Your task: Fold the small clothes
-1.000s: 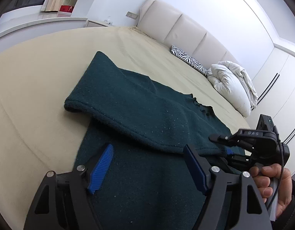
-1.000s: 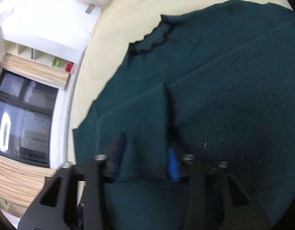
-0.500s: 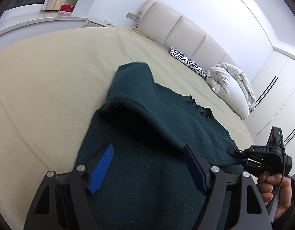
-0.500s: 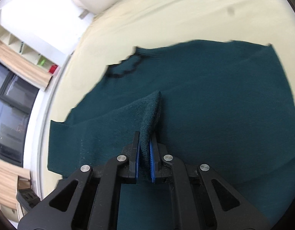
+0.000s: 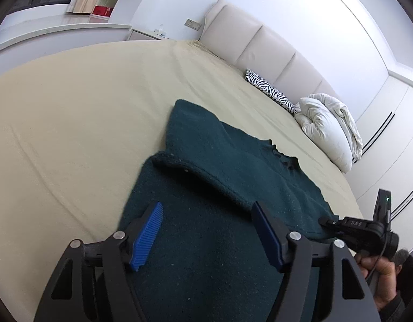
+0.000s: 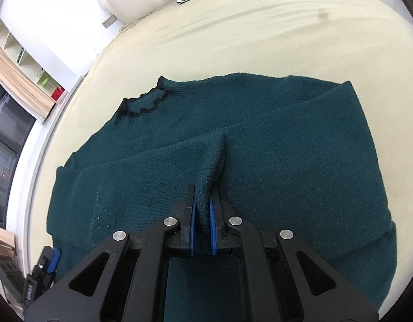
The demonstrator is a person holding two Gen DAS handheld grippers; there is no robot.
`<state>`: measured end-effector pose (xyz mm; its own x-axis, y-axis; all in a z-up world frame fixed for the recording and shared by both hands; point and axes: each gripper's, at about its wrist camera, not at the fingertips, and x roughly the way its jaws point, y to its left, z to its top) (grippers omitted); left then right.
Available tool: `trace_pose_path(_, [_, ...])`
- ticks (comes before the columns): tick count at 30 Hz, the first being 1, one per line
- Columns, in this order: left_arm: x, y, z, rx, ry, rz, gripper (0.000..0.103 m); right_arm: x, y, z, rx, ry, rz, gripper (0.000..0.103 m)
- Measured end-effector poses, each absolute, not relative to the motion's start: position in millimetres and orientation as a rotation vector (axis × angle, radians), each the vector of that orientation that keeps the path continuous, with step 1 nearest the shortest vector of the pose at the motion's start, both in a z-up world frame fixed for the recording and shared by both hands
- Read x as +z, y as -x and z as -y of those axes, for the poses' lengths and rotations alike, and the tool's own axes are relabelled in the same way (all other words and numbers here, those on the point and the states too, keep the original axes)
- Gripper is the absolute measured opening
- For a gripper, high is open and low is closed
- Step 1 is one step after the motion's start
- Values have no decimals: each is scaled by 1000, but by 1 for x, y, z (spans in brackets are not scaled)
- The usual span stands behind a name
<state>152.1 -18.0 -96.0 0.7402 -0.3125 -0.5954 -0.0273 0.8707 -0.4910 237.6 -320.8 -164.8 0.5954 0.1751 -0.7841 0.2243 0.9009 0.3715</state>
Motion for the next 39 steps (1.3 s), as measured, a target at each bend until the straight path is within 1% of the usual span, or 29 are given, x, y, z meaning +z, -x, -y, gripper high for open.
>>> trace_pose_path(3, [-74,-159,7,-149,523,-682,71,-169,-241,322,-29,-465,-947,7])
trace_pose_path(6, [-55,-193,3,-194,526,-677,71,-175,-244,322,-16,-473,-945,7])
trace_pose_path(7, [-53,-203,3,-218,531,-688,68,-177,-245,323,-12,-487,-943,7])
trace_pose_path(8, [-53,-221,5,-255,532,-709,63,-178,-244,327,-1,-513,-939,7])
trace_pose_path(10, [-63,-258,13,-309,523,-784,50,-180,-242,331,13,-546,-932,8])
trace_pose_path(12, [-85,-287,17,-337,532,-875,45,-182,-240,336,36,-579,-922,9])
trace_pose_path(13, [-97,-296,17,-319,520,-921,41,-183,-239,338,48,-592,-918,9])
trace_pose_path(14, [-111,-301,15,-294,507,-950,32,-183,-238,341,63,-609,-916,9])
trace_pose_path(15, [-120,-301,11,-276,502,-942,12,-184,-236,344,77,-628,-917,9])
trace_pose_path(16, [-125,-297,3,-281,529,-924,9,-184,-235,347,82,-642,-920,10])
trace_pose_path(18, [-126,-291,-6,-299,575,-916,9,-180,-230,354,57,-652,-920,11])
trace_pose_path(20, [-121,-284,-9,-301,548,-920,9,-171,-224,360,3,-659,-906,15])
trace_pose_path(21, [-117,-281,-8,-300,525,-925,10,-165,-219,362,-15,-671,-883,16])
trace_pose_path(23, [-113,-278,-5,-294,487,-937,14,-148,-213,358,24,-699,-814,16])
trace_pose_path(24, [-107,-275,-3,-289,466,-941,21,-143,-213,353,52,-699,-799,16])
trace_pose_path(25, [-103,-274,-2,-290,456,-938,32,-137,-215,345,90,-690,-788,19])
trace_pose_path(26, [-99,-269,1,-287,443,-923,39,-133,-219,332,138,-671,-784,23])
trace_pose_path(27, [-92,-266,4,-277,421,-892,50,-133,-222,324,167,-660,-785,27])
trace_pose_path(28, [-88,-270,6,-270,400,-880,56,-136,-228,313,206,-646,-794,37])
trace_pose_path(29, [-89,-270,11,-254,353,-886,56,-140,-232,305,220,-634,-805,48])
trace_pose_path(30, [-93,-270,15,-247,331,-903,56,-149,-237,297,226,-620,-829,50])
trace_pose_path(32, [-108,-261,15,-242,300,-898,52,-174,-247,289,215,-607,-912,50])
trace_pose_path(33, [-110,-254,16,-234,272,-878,51,-182,-247,291,221,-610,-900,49])
trace_pose_path(35, [-108,-244,19,-220,225,-869,51,-182,-240,294,243,-609,-849,49])
trace_pose_path(39, [-106,-239,17,-218,219,-858,51,-169,-229,300,198,-611,-865,49])
